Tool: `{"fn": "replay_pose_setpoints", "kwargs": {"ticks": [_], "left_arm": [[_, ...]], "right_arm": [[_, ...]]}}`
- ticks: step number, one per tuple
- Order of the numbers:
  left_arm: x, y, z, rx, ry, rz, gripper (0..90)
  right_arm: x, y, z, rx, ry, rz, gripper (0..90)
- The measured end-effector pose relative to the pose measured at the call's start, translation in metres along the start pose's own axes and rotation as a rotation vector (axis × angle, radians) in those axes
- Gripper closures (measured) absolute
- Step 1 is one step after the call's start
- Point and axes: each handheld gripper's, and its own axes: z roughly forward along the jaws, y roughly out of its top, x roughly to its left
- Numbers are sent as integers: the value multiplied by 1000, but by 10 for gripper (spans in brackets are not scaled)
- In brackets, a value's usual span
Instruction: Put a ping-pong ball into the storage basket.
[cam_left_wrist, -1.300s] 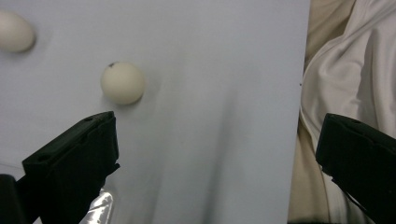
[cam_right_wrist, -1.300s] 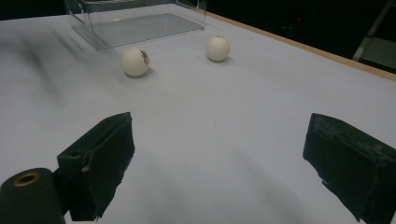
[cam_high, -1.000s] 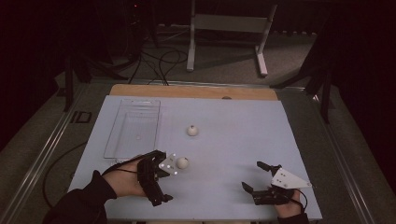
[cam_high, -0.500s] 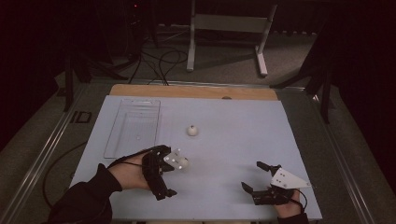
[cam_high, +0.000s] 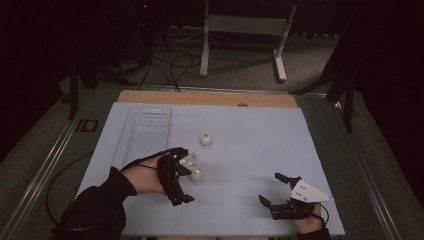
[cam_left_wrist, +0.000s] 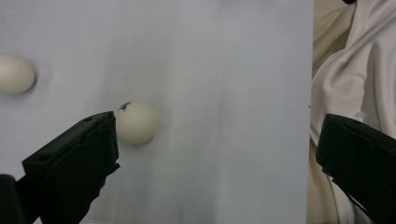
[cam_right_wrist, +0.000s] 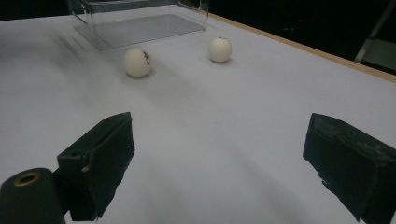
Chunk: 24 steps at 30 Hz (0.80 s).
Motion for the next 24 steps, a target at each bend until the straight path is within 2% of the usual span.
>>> {"fn": "replay_pose_setpoints", "kwargs": {"ticks": [9, 16, 24], "left_arm": [[13, 9, 4, -6, -3, 7, 1], [19, 13, 12, -5, 12, 15, 1], [30, 13, 30, 13, 25, 13, 2]], "right_arm": [[0, 0, 0, 1, 3, -4, 86], [0, -1, 1, 0, 4, -6, 86], [-1, -1, 1, 2, 10, -10, 86]]}}
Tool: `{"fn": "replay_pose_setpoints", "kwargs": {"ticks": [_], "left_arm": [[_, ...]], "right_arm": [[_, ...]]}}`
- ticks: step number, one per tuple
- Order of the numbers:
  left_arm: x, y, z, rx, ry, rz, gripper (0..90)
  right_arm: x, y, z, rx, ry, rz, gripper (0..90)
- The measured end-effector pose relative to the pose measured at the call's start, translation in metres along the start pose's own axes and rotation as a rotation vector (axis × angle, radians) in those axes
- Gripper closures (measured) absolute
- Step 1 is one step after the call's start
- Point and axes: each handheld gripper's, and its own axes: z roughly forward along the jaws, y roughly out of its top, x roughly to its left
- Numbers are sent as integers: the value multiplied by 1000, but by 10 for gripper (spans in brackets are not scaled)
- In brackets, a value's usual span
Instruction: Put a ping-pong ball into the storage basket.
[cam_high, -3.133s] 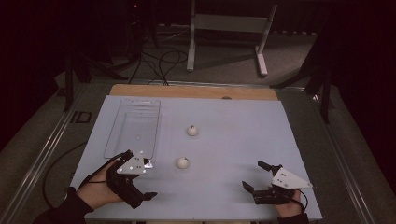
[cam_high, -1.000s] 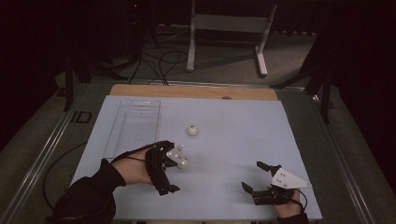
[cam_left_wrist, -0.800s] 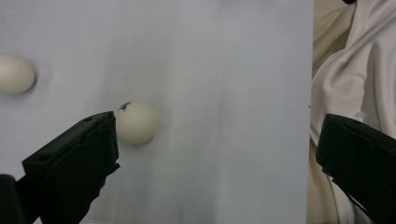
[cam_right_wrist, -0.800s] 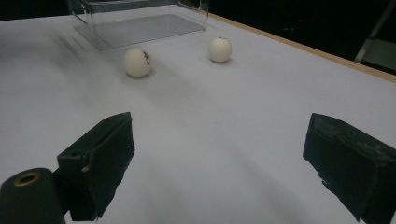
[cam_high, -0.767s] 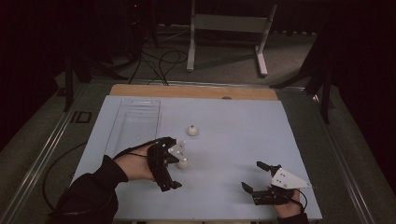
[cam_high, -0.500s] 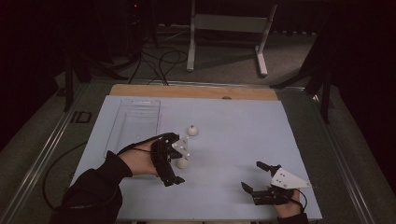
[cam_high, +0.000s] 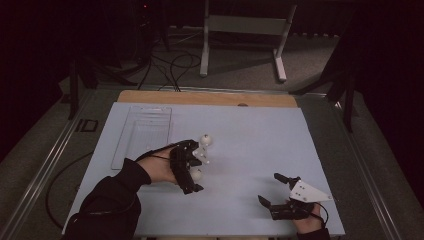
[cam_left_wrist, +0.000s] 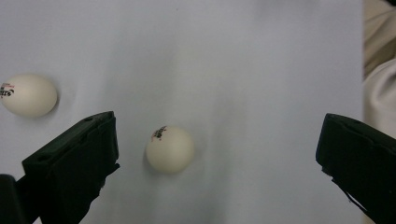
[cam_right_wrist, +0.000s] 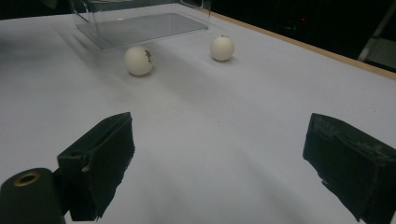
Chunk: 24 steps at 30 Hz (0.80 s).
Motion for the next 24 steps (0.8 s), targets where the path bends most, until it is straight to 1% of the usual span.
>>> {"fn": "replay_pose_setpoints", "kwargs": {"ticks": [5, 7, 9, 14, 18, 22, 24], "left_arm": [[5, -3, 11, 33, 21, -10, 2], [6, -3, 16, 47, 23, -13, 3], [8, -3, 20, 53, 15, -24, 2], [12, -4, 29, 84, 16, -24, 3], [15, -5, 35, 102, 14, -34, 3], [16, -5, 42, 129, 12, -27, 19], [17, -5, 44, 146, 22, -20, 49]], "right_arm": [[0, 0, 0, 6, 1, 4, 86], [1, 0, 0, 6, 1, 4, 86], [1, 0, 0, 6, 3, 4, 86], [1, 0, 1, 8, 2, 4, 86], [1, -1, 1, 10, 3, 7, 86], [1, -1, 1, 9, 5, 8, 86], [1, -1, 1, 9, 4, 8, 86]]}}
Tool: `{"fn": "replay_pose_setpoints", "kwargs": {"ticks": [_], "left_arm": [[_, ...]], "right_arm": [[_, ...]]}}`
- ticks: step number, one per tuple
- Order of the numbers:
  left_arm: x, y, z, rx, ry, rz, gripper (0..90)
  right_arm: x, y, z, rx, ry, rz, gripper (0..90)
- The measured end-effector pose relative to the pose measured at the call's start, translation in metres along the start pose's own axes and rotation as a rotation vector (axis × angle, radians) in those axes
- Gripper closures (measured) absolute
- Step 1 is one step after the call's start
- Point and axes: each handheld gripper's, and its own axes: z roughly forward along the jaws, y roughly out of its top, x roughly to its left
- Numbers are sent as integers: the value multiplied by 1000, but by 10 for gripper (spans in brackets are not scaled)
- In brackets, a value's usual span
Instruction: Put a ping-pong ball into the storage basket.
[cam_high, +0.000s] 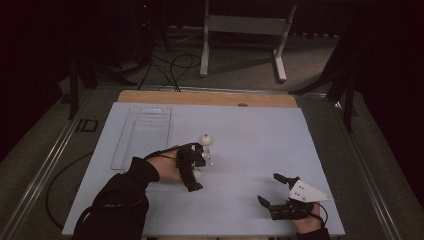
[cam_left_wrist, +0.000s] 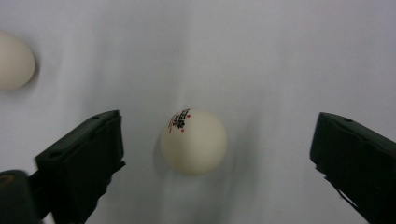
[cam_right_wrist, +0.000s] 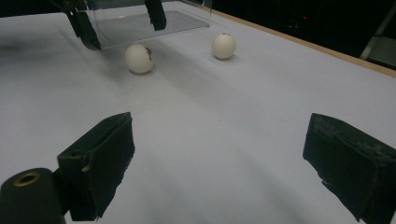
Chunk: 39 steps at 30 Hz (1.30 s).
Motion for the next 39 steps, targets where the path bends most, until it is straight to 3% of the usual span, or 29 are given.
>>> {"fn": "replay_pose_setpoints", "kwargs": {"ticks": [10, 20, 28, 39], "left_arm": [[5, 0, 12, 72, 15, 9, 195], [8, 1, 18, 105, 7, 14, 387], [9, 2, 19, 122, -11, 20, 492], [6, 4, 18, 126, -38, 34, 521]], "right_arm": [[0, 0, 0, 2, 3, 1, 86], [-1, 0, 1, 3, 3, -4, 86], [0, 0, 1, 1, 2, -4, 86], [-1, 0, 1, 3, 2, -4, 86]]}}
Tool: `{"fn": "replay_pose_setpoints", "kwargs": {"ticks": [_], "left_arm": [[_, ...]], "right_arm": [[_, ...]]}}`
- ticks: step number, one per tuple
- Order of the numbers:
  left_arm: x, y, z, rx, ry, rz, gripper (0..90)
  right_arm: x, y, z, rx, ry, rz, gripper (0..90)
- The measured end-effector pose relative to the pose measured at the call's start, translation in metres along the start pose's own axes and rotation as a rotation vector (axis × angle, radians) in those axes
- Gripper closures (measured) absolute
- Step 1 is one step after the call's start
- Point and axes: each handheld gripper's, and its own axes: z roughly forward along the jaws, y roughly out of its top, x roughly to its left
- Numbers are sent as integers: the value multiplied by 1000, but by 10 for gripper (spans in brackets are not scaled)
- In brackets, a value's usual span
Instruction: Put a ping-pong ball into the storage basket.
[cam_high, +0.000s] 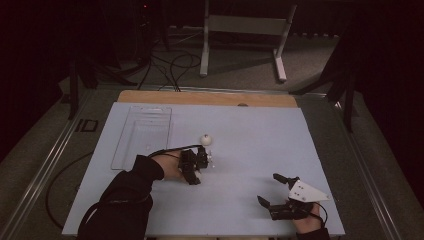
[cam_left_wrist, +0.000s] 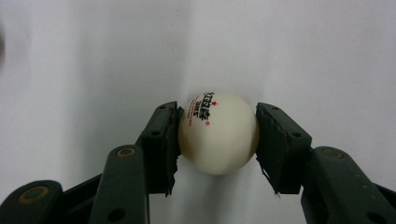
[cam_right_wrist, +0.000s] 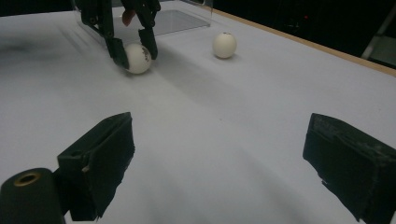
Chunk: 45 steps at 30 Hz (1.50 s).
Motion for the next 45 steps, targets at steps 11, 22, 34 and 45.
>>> {"fn": "replay_pose_setpoints", "kwargs": {"ticks": [11, 22, 34, 45], "left_arm": [[-7, 5, -11, -13, -30, 36, 524], [-15, 10, -25, -37, -42, 85, 524], [-21, 10, -43, -65, -42, 118, 524], [-23, 9, -58, -81, -49, 129, 524]], "right_arm": [[0, 0, 0, 2, 2, 3, 86], [0, 0, 1, 1, -1, 2, 86], [1, 0, 1, 6, 1, 2, 87], [0, 0, 1, 4, -3, -2, 87]]}}
